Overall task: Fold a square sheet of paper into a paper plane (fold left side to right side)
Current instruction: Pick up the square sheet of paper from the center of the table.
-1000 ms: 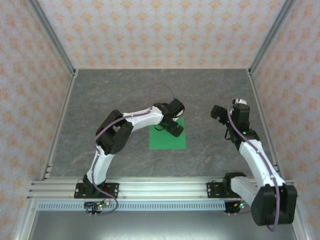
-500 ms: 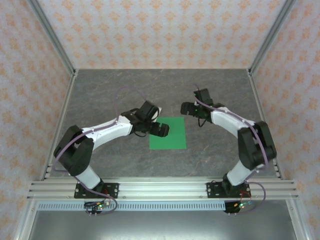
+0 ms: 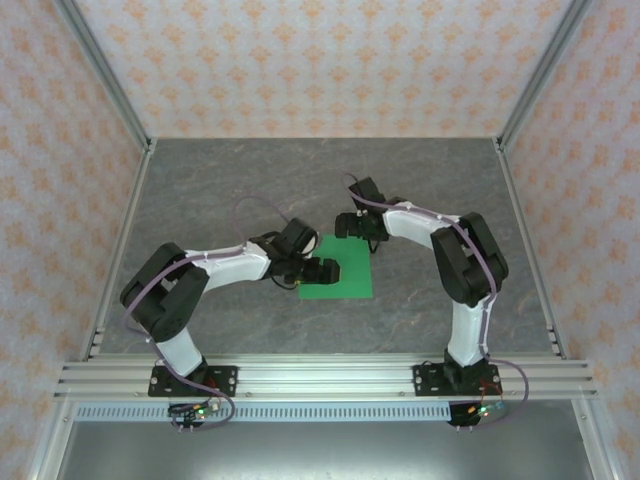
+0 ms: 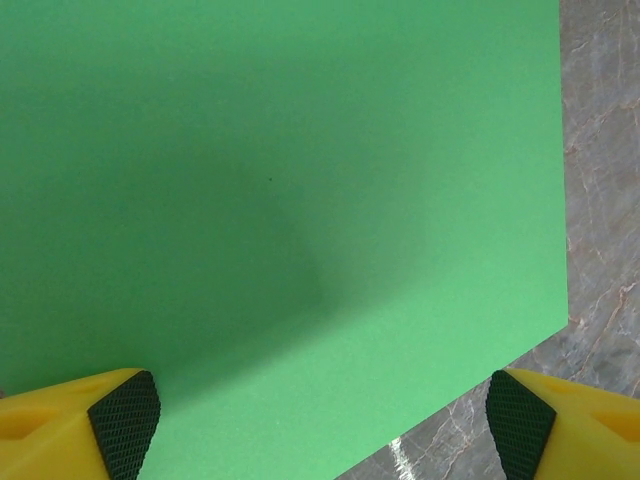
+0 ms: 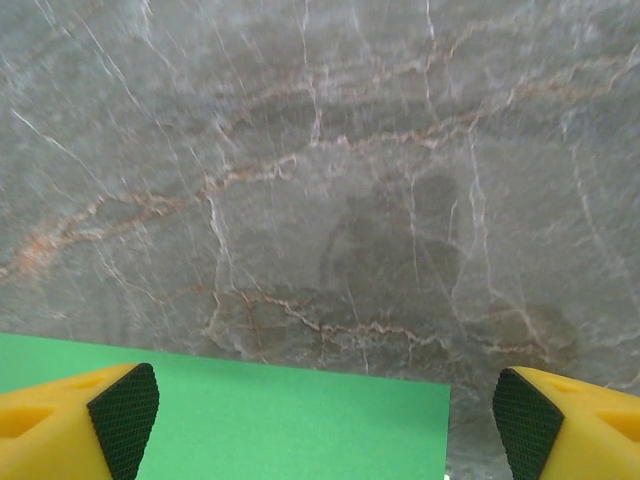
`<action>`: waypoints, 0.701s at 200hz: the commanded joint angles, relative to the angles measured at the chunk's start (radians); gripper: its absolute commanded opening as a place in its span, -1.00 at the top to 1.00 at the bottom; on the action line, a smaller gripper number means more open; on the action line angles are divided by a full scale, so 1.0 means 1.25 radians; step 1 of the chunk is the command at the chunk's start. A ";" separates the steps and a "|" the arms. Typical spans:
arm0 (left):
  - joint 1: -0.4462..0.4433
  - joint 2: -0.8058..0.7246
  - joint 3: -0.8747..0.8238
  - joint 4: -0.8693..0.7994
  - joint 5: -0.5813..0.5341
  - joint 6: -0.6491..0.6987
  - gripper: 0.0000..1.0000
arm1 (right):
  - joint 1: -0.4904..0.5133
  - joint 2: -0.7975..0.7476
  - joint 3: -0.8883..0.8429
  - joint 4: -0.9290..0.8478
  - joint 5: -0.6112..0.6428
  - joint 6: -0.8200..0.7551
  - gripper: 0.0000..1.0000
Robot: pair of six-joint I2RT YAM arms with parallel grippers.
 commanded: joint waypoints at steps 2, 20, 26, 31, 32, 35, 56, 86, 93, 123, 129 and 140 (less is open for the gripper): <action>-0.004 0.022 0.002 -0.001 -0.001 -0.017 -0.78 | 0.003 0.006 0.004 -0.052 0.008 0.012 -0.80; -0.004 0.033 0.006 -0.012 -0.003 -0.017 -0.78 | 0.003 0.002 -0.004 -0.074 -0.003 0.011 -0.81; -0.004 0.036 0.005 -0.012 -0.004 -0.019 -0.78 | 0.004 0.001 -0.007 -0.082 -0.009 0.012 -0.81; -0.004 0.038 0.003 -0.010 -0.004 -0.019 -0.78 | 0.005 -0.002 -0.011 -0.086 -0.016 0.011 -0.81; -0.005 0.038 0.003 -0.010 -0.004 -0.019 -0.78 | 0.006 -0.003 -0.012 -0.087 -0.017 0.011 -0.80; -0.004 0.038 0.003 -0.010 -0.004 -0.021 -0.78 | 0.008 -0.004 -0.015 -0.088 -0.019 0.011 -0.80; -0.004 0.043 0.003 -0.011 -0.009 -0.022 -0.78 | 0.025 -0.023 -0.041 -0.091 -0.037 0.012 -0.80; -0.004 0.047 0.006 -0.010 -0.010 -0.022 -0.78 | 0.053 -0.045 -0.066 -0.095 -0.068 0.027 -0.79; -0.004 0.048 0.006 -0.010 -0.011 -0.022 -0.78 | 0.061 -0.050 -0.070 -0.096 -0.072 0.028 -0.79; -0.004 0.046 0.005 -0.006 -0.010 -0.021 -0.78 | 0.082 -0.061 -0.072 -0.110 -0.083 0.031 -0.76; -0.004 0.046 0.005 -0.004 -0.009 -0.022 -0.78 | 0.083 -0.060 -0.072 -0.111 -0.086 0.032 -0.74; -0.004 0.044 0.005 -0.001 -0.009 -0.023 -0.78 | 0.083 -0.062 -0.072 -0.114 -0.093 0.031 -0.69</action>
